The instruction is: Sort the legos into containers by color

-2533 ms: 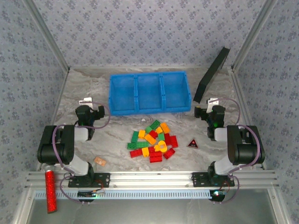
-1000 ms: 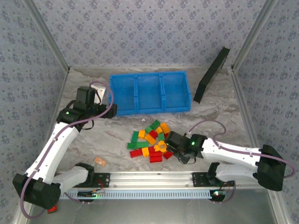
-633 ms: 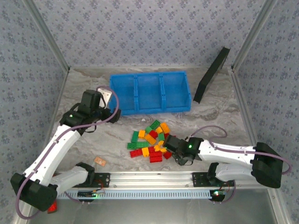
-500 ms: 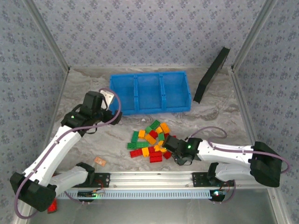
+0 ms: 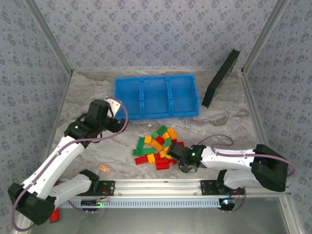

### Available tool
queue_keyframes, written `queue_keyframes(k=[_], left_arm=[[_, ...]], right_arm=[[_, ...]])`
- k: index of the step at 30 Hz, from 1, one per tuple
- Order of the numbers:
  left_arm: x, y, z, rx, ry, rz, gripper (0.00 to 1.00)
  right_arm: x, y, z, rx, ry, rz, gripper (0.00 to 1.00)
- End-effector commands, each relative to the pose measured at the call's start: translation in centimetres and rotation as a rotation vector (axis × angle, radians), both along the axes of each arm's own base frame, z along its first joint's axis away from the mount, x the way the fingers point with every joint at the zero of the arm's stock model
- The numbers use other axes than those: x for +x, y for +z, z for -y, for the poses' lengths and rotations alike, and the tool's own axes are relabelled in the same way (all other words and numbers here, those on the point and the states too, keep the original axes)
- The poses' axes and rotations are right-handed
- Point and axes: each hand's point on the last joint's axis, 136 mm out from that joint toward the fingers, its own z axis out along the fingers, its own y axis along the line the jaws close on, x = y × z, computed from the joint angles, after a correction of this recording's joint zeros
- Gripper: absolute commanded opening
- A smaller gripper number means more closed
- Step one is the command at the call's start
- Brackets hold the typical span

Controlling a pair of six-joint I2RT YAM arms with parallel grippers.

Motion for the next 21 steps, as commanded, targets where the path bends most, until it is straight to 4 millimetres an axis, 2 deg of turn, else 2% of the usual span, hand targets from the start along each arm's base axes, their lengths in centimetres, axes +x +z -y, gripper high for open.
queue_keyframes(k=[1,8,14,17,19,21], left_arm=[[0.0,1.2,-0.2,0.006,-0.006,0.057,0.99],[0.0,1.1,-0.4,0.018,-0.003,0.061,0.99],[-0.4,0.3,-0.1,0.010,-0.009,0.021,0.99],[-1.0,-0.2,-0.1,0.000,-0.004,-0.014,0.99],[-1.9,-1.3,-0.3,-0.010,0.010,-0.074,0.99],[-2.7,-2.6,0.3,-0.043,-0.001,-0.141,0.99]], right_arm=[[-0.9,-1.4,1.6,-0.070,-0.016,-0.037,0.51],[-1.2,-2.0,2.1,-0.104,0.003,-0.060,0.36],[-1.2,-1.6,2.6,-0.108,0.024,-0.061,0.26],[-1.5,-0.4,3.2,-0.132,0.085,-0.067,0.24],[-1.4,1.1,3.4,-0.145,0.185,-0.061,0.24],[-1.2,3.1,4.3,-0.182,0.264,-0.061,0.23]])
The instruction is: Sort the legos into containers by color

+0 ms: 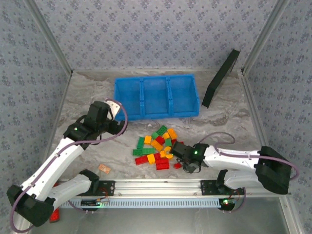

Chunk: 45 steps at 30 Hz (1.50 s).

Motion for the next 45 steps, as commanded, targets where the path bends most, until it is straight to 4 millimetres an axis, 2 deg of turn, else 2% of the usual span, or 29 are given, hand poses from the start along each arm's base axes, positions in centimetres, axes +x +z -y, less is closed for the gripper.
queue_keyframes(k=[1,5,9,12,14,16,20,25,31,39,45], left_arm=[[-2.1,-2.7,0.8,-0.053,-0.008,-0.142,0.99],[-3.5,-4.9,1.9,-0.110,0.016,-0.255,0.99],[-4.6,-5.7,2.6,-0.168,0.053,-0.305,0.99],[-5.4,-6.6,2.7,-0.201,0.110,-0.355,0.99],[-6.0,-7.1,3.1,-0.230,0.140,-0.389,0.99],[-6.6,-7.6,3.8,-0.249,0.151,-0.414,0.99],[-7.6,-9.0,4.7,-0.256,0.169,-0.464,0.99],[-8.6,-10.6,5.1,-0.259,0.218,-0.524,0.97],[-9.0,-12.2,5.3,-0.202,0.261,-0.548,0.95],[-8.6,-14.0,5.5,-0.142,0.326,-0.563,0.95],[-8.3,-14.9,6.1,-0.112,0.343,-0.592,0.94]], right_arm=[[-0.4,3.4,2.4,-0.113,0.181,-0.013,0.23],[0.3,7.0,3.9,-0.139,0.289,0.007,0.21],[2.9,10.6,5.3,-0.191,0.403,0.055,0.21],[5.9,13.4,6.6,-0.300,0.515,0.102,0.21],[8.4,15.0,6.7,-0.368,0.597,0.138,0.21],[11.5,17.2,6.3,-0.415,0.652,0.191,0.21],[16.9,18.7,4.9,-0.488,0.796,0.266,0.21],[23.2,18.7,3.2,-0.523,0.861,0.338,0.21],[29.0,17.0,2.4,-0.528,0.862,0.385,0.21],[33.2,13.2,1.8,-0.562,0.919,0.368,0.21],[35.0,10.3,1.3,-0.586,0.966,0.336,0.22]])
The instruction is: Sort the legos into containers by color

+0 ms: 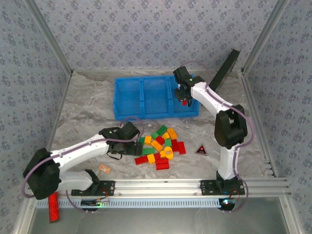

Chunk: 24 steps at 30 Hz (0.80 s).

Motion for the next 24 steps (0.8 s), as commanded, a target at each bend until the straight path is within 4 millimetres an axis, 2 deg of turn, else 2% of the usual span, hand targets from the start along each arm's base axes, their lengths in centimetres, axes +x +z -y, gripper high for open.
queue_keyframes(k=[1,5,11,24], left_arm=[[0.6,0.3,0.6,0.006,0.024,0.008,0.94],[0.9,-0.2,0.6,0.025,0.031,-0.003,0.93],[1.2,-0.4,1.7,0.020,0.017,-0.027,0.93],[0.1,-1.4,1.6,0.037,0.002,-0.088,0.92]], right_arm=[[1.8,-0.5,-0.5,-0.029,0.041,0.024,0.22],[2.5,-1.7,-0.7,-0.037,0.046,0.010,0.24],[3.0,-2.1,-0.8,-0.023,0.050,0.005,0.28],[3.5,-1.5,-0.4,-0.005,0.047,0.001,0.51]])
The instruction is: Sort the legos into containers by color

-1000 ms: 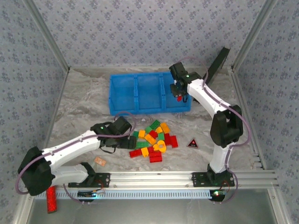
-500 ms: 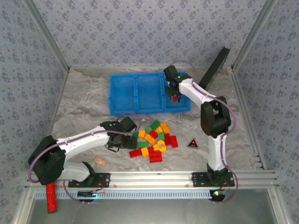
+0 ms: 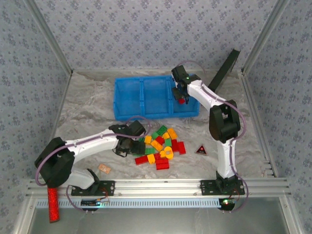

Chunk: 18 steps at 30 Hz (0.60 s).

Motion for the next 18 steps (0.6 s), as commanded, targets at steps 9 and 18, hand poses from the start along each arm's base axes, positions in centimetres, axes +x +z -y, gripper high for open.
queue_keyframes(k=[9,18], left_arm=[[-0.7,-0.4,-0.3,0.018,0.014,-0.036,0.90],[-1.2,-1.7,-0.6,0.054,0.017,-0.073,0.89]], right_arm=[[0.4,2.2,0.1,0.033,0.007,0.023,0.57],[-0.4,4.3,0.8,0.025,-0.003,0.051,0.57]])
